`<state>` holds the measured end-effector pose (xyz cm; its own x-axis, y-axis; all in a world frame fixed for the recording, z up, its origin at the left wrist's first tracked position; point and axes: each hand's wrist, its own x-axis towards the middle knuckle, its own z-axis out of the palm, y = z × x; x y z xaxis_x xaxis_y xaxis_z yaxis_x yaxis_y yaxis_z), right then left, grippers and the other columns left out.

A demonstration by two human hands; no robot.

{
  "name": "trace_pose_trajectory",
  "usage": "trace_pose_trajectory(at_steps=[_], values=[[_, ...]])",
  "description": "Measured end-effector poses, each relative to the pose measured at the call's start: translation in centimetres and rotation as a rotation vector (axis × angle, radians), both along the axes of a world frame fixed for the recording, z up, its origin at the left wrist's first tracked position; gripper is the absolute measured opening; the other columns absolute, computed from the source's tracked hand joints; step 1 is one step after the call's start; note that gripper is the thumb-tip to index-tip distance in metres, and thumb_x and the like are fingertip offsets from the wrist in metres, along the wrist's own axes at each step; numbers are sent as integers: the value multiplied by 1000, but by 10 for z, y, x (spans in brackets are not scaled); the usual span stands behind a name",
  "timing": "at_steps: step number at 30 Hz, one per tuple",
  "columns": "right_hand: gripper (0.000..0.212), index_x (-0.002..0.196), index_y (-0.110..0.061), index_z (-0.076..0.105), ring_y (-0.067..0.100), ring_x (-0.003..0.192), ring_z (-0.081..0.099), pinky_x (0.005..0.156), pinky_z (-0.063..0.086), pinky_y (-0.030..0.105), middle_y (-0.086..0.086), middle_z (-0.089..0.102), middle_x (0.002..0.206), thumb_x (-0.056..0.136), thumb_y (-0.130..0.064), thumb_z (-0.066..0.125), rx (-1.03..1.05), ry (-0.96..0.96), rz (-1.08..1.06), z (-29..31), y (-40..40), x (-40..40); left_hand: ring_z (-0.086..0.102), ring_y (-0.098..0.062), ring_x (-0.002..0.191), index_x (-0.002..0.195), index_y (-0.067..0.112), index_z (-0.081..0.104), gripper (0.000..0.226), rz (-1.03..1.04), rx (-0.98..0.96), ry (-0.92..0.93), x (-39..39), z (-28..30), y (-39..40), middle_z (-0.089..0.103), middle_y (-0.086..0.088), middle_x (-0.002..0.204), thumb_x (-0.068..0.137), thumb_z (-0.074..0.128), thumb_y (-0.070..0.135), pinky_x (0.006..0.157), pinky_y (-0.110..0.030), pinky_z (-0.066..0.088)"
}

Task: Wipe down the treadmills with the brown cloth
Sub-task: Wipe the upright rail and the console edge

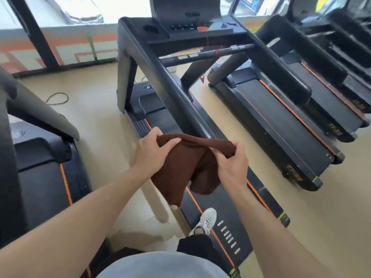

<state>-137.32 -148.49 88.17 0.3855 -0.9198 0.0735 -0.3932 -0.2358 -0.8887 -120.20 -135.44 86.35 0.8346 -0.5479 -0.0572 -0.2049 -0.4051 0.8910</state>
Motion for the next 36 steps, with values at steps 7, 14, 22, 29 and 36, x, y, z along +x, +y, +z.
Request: trace_pose_trajectory(at_steps=[7, 14, 22, 29, 36], values=[[40, 91, -24, 59, -3, 80, 62, 72, 45, 15, -20, 68, 85, 73, -34, 93, -5, 81, 417, 39, -165, 35, 60, -15, 81, 82, 28, 49, 49, 268, 101, -66, 22, 36, -111, 62, 10, 80, 71, 79, 65, 71, -32, 48], [92, 165, -23, 7, 22, 154, 25, 120, 20, 30, 3, 26, 168, 98, -56, 60, 302, 630, 954, -13, -216, 120, 18, -22, 155, 162, 23, 14, 74, 508, 146, 370, 5, -21, -183, 19, 1, 168, 102, 45, 54, 127, -41, 11], [75, 155, -51, -12, 14, 142, 46, 121, 32, 34, -5, 40, 160, 107, -48, 46, 656, 421, 968, -73, -207, 164, 17, -12, 155, 160, 46, 2, 56, 647, 230, 394, 4, -61, -254, 16, 9, 169, 106, 13, 53, 126, -46, 14], [80, 163, -39, -1, 16, 149, 35, 124, 27, 39, -5, 24, 168, 103, -53, 49, 690, 374, 876, -77, -215, 260, 25, 2, 146, 158, 40, 24, 47, 711, -105, 435, 96, -72, -262, 27, 20, 161, 112, 24, 38, 114, -14, 14], [88, 164, -39, 4, 22, 146, 41, 122, 32, 43, -1, 33, 165, 93, -67, 49, 693, 370, 834, -76, -235, 377, 36, -14, 147, 159, 43, 23, 50, 686, -47, 368, 216, -71, -286, 36, 11, 161, 109, 24, 46, 122, -30, 23]])
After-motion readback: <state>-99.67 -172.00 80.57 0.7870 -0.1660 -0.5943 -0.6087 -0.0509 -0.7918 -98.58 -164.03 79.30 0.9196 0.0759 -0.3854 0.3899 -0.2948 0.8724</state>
